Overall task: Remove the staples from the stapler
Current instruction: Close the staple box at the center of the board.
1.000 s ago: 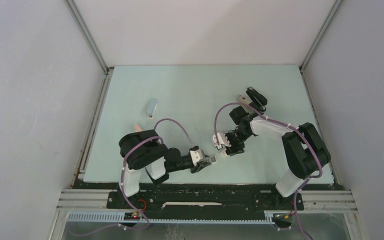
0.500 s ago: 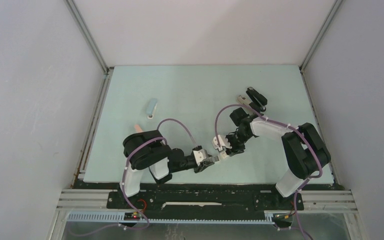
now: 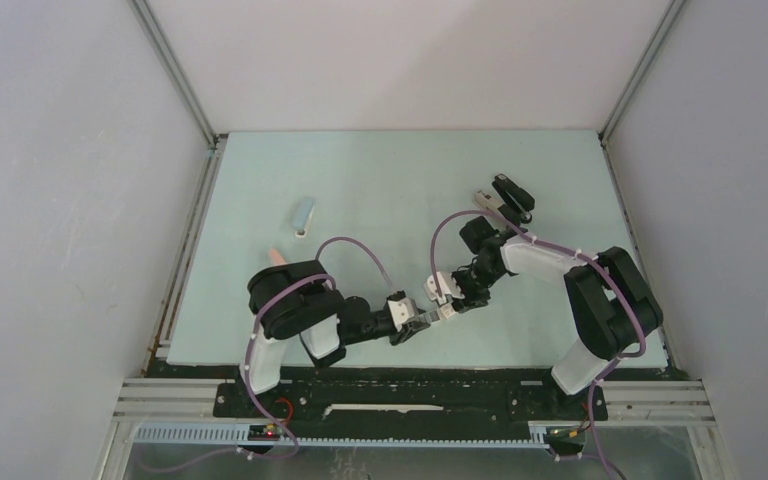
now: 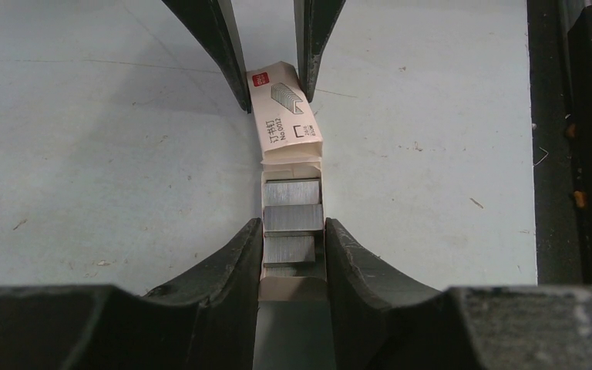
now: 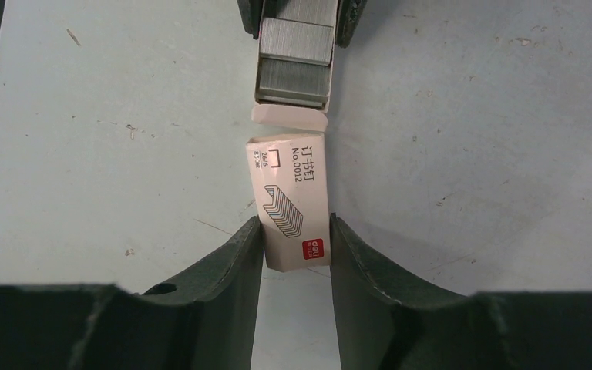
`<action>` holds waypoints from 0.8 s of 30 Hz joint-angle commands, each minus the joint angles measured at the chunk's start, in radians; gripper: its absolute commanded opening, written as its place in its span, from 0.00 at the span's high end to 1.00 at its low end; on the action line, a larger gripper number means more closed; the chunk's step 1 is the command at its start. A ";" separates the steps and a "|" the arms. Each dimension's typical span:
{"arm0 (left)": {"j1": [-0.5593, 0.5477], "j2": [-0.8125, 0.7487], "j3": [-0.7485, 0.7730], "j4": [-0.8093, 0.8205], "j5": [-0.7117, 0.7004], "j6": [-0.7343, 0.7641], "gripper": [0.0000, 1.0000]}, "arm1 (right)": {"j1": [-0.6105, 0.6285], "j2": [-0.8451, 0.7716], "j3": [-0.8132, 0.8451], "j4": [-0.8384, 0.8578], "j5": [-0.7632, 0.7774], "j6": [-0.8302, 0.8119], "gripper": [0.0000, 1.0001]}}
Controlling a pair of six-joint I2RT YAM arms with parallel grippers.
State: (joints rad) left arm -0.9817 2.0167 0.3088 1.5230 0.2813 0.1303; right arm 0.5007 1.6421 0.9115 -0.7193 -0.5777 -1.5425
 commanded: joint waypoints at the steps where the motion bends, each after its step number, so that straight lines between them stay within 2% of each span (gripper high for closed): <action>1: -0.006 0.030 0.016 -0.004 -0.021 0.009 0.61 | 0.026 -0.019 -0.010 0.003 -0.024 -0.010 0.56; 24: -0.029 0.034 0.046 -0.004 -0.039 0.010 0.61 | 0.044 -0.012 -0.010 0.040 0.007 0.043 0.57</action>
State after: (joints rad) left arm -0.9936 2.0293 0.3313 1.5215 0.2607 0.1287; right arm 0.5259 1.6421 0.9115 -0.7116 -0.5652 -1.5272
